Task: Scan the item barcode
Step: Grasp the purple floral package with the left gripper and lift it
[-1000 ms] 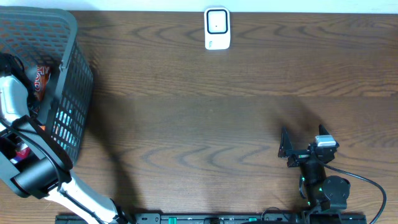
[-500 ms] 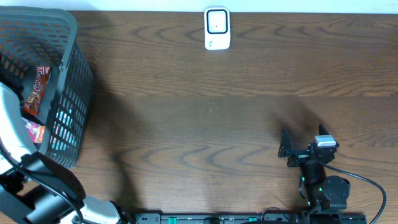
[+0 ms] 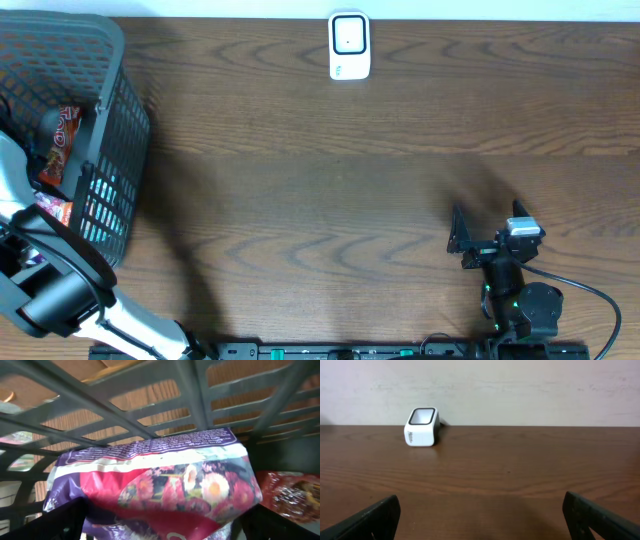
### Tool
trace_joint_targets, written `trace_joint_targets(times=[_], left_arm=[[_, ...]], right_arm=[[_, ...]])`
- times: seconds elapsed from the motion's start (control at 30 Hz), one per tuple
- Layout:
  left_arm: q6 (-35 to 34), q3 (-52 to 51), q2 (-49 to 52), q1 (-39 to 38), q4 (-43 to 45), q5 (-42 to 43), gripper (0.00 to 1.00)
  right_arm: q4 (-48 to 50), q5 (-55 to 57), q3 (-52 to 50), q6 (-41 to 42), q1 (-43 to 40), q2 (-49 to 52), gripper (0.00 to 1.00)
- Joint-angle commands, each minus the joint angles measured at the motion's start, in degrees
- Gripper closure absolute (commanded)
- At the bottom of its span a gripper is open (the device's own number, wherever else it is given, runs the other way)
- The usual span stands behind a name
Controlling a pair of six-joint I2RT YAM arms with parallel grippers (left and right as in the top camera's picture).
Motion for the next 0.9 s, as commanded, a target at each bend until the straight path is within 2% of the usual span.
trace_joint_targets(times=[0.0,0.03,0.1,0.13,0.2,0.23,0.27,0.43,0.7,0.87], left_arm=[[2.7,0.0,3.3,0.7,0.6,0.7,0.02],[3.5,0.0,3.7,0.7,0.6,1.4,0.04],[4.9,0.0,4.3,0.7,0.6,4.0,0.42],[4.9,0.0,4.3,0.7,0.5,4.6,0.52],[4.9,0.0,4.2,0.7,0.1,4.9,0.81],[4.9,0.0,4.1,0.7,0.0,4.9,0.89],[4.9,0.0,3.9,0.7,-0.6,4.9,0.93],[4.9,0.1,0.3,0.6,-2.4,5.1,0.93],[4.4,0.1,-14.8,-0.8,0.9,13.3,0.93],[4.4,0.1,-18.5,-0.8,1.6,16.6,0.93]], right_arm=[[-0.1,0.1,-0.2,0.4,0.9,-0.3,0.01],[-0.1,0.1,-0.2,0.4,0.9,-0.3,0.01],[-0.1,0.1,-0.2,0.4,0.9,-0.3,0.01],[-0.1,0.1,-0.2,0.4,0.9,-0.3,0.01],[-0.1,0.1,-0.2,0.4,0.9,-0.3,0.01],[-0.1,0.1,-0.2,0.4,0.9,-0.3,0.01],[-0.1,0.1,-0.2,0.4,0.9,-0.3,0.01],[-0.1,0.1,-0.2,0.4,0.9,-0.3,0.01],[-0.1,0.1,-0.2,0.4,0.9,-0.3,0.01],[-0.1,0.1,-0.2,0.4,0.9,-0.3,0.01]])
